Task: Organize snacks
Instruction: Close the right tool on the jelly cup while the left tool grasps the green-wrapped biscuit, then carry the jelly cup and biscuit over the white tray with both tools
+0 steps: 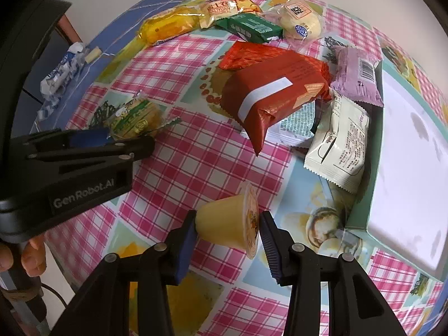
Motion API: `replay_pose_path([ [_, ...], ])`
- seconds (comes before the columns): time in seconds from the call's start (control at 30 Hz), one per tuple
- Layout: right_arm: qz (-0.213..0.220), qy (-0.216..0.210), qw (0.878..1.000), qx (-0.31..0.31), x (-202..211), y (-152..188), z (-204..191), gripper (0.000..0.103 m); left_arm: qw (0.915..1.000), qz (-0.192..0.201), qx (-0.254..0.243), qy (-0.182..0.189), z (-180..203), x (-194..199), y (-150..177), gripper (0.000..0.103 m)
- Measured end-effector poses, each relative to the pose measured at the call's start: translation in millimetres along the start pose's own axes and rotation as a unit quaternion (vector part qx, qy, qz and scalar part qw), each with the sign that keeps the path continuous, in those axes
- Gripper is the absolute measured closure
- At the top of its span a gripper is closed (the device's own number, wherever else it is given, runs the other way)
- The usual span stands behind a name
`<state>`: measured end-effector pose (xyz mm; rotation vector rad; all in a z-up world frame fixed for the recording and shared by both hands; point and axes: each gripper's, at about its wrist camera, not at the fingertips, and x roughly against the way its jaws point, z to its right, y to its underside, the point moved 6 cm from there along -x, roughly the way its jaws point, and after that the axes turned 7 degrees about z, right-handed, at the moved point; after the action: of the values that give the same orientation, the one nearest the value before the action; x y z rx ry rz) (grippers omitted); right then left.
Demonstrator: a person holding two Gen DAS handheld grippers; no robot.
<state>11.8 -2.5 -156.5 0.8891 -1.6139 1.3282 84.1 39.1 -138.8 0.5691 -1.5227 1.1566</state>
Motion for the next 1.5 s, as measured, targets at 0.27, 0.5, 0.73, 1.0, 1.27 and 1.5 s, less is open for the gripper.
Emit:
replay_pose_path([
  [0.27, 0.007, -0.003, 1.0, -0.006, 20, -1, 21, 0.061, 0.9997, 0.009, 0.021, 0.007, -13, 19, 8, 0.053],
  [0.5, 0.015, -0.015, 1.0, -0.017, 41, -5, 27, 0.062, 0.9991, 0.018, 0.037, 0.013, -21, 53, 13, 0.053],
  [0.73, 0.028, -0.028, 0.999, -0.03, 64, -9, 34, 0.062, 0.998, 0.028, 0.056, 0.013, -25, 75, 16, 0.053],
  [1.0, 0.068, -0.049, 0.995, -0.053, 98, -15, 42, 0.062, 0.9967, 0.056, 0.058, 0.01, -16, 113, 5, 0.053],
  [1.27, 0.109, -0.066, 0.987, -0.099, 134, -21, 68, 0.062, 0.9951, 0.09, 0.04, 0.012, 27, 152, -22, 0.053],
  [1.5, 0.14, -0.011, 0.975, -0.172, 158, -21, 138, 0.062, 0.9931, 0.108, 0.007, 0.043, 95, 177, -47, 0.053],
])
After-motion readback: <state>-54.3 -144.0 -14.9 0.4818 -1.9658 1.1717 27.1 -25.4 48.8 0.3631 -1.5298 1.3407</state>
